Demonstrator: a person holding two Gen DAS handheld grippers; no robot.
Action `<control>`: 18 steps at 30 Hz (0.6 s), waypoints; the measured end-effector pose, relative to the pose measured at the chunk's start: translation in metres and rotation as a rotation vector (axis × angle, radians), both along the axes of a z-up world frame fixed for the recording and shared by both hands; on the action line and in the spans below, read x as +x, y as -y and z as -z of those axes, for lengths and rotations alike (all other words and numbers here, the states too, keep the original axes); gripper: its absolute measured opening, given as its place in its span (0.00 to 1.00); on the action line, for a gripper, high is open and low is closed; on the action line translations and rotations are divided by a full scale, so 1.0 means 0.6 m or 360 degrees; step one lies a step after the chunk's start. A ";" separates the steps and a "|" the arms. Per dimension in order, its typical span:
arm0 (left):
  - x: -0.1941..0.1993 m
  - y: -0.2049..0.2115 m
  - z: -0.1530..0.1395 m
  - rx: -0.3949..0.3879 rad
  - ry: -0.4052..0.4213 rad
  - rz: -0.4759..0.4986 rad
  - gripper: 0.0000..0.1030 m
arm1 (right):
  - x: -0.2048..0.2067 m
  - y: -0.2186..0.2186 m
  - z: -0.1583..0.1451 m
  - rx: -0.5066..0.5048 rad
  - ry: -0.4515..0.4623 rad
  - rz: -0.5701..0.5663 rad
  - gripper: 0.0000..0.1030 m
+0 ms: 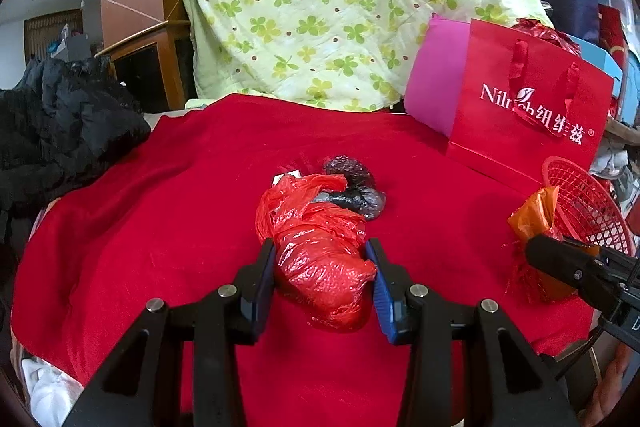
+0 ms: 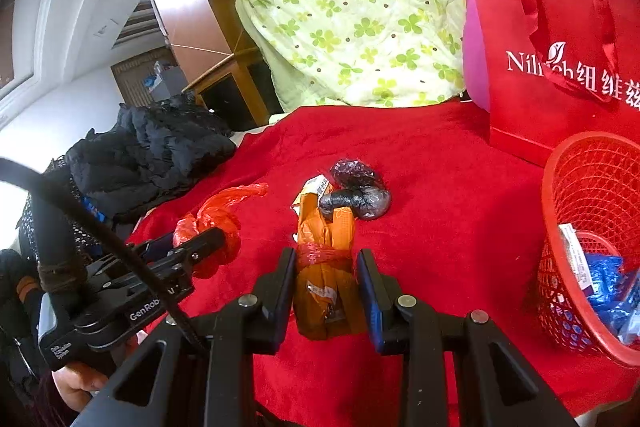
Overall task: Collect trash
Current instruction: 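Hold the red bag in the left tool while the right tool drops the orange wrapper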
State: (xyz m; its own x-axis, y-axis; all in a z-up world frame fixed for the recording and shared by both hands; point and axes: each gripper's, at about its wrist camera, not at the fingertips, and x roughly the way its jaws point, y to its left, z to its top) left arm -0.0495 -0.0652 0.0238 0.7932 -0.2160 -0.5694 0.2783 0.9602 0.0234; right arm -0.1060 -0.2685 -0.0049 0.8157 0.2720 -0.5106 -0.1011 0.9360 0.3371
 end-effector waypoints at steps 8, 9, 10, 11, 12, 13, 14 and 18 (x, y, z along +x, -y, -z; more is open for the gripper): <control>-0.015 0.016 -0.010 0.0036 0.0020 0.0037 0.44 | -0.013 0.008 -0.008 0.0003 0.0023 0.0004 0.32; -0.017 0.017 -0.011 0.0041 0.0023 0.0039 0.44 | -0.015 0.009 -0.008 0.0004 0.0024 0.0005 0.32; -0.017 0.018 -0.011 0.0044 0.0024 0.0040 0.44 | -0.016 0.010 -0.008 0.0002 0.0026 0.0007 0.32; -0.017 0.020 -0.012 0.0045 0.0025 0.0042 0.44 | -0.018 0.012 -0.009 -0.0001 0.0029 0.0010 0.32; -0.018 0.021 -0.013 0.0046 0.0026 0.0043 0.44 | -0.020 0.012 -0.010 -0.0002 0.0030 0.0012 0.32; -0.019 0.021 -0.013 0.0049 0.0029 0.0046 0.44 | -0.021 0.013 -0.010 -0.0002 0.0031 0.0013 0.32; -0.020 0.023 -0.014 0.0055 0.0033 0.0049 0.44 | -0.024 0.014 -0.011 -0.0002 0.0034 0.0015 0.32; -0.024 0.028 -0.014 0.0072 0.0040 0.0060 0.44 | -0.030 0.015 -0.012 0.0001 0.0038 0.0021 0.32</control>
State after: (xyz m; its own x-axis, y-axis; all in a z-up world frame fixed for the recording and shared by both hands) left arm -0.0636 -0.0817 0.0324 0.7990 -0.2209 -0.5593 0.3133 0.9468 0.0738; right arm -0.1239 -0.2773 0.0024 0.8313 0.2613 -0.4906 -0.0966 0.9371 0.3355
